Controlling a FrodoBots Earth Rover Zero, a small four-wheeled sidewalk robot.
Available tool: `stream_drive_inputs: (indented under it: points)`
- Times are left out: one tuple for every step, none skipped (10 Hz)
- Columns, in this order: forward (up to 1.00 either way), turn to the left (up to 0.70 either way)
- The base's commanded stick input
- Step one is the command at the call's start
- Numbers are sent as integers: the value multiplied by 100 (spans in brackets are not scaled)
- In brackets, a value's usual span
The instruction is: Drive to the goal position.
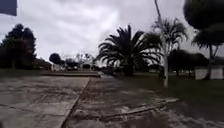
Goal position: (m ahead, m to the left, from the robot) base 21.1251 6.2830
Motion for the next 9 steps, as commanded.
stream_drive_inputs:
  points:
    - [70, 0]
    - [70, 0]
    - [70, 0]
    - [70, 0]
    - [70, 0]
    - [70, 0]
    - [70, 0]
    - [70, 0]
    - [70, 0]
